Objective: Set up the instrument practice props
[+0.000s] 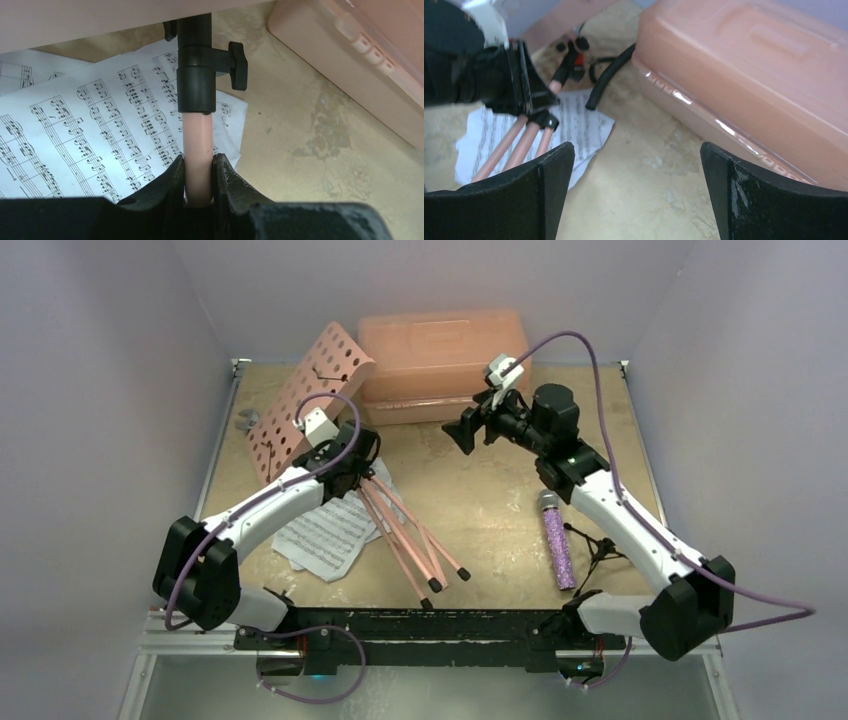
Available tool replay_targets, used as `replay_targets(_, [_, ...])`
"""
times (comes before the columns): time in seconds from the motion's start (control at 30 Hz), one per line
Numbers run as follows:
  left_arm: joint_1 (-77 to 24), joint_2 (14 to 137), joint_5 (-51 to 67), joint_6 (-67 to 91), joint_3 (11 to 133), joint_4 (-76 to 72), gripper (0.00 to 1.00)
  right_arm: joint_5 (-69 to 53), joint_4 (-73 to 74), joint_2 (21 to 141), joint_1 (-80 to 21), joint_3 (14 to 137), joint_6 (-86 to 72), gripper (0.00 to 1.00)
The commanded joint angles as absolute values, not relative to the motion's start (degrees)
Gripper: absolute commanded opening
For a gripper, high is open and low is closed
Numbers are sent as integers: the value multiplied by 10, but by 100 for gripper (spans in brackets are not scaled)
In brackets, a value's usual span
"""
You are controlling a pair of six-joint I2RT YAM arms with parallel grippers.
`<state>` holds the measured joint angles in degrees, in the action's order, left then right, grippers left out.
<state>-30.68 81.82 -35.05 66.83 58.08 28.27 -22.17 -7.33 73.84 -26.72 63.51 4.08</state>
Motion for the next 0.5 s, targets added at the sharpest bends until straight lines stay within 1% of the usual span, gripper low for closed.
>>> replay_targets(0.0, [-341,759,-471,583,644,170,0,-131,-128,694,-267,636,-68,98])
replay_targets(0.07, [-351,754,-482,562,651,157,0,-131,-110,699,-266,653,-93,98])
replay_targets(0.17, [-358,744,-491,531,654,130,0,-165,-71,712,-267,682,-126,98])
replay_targets(0.33, [-364,729,-497,469,655,75,0,-299,-7,756,-266,730,-142,98])
replay_targets(0.47, [-371,713,-505,437,655,45,0,-369,24,788,-267,747,-142,97])
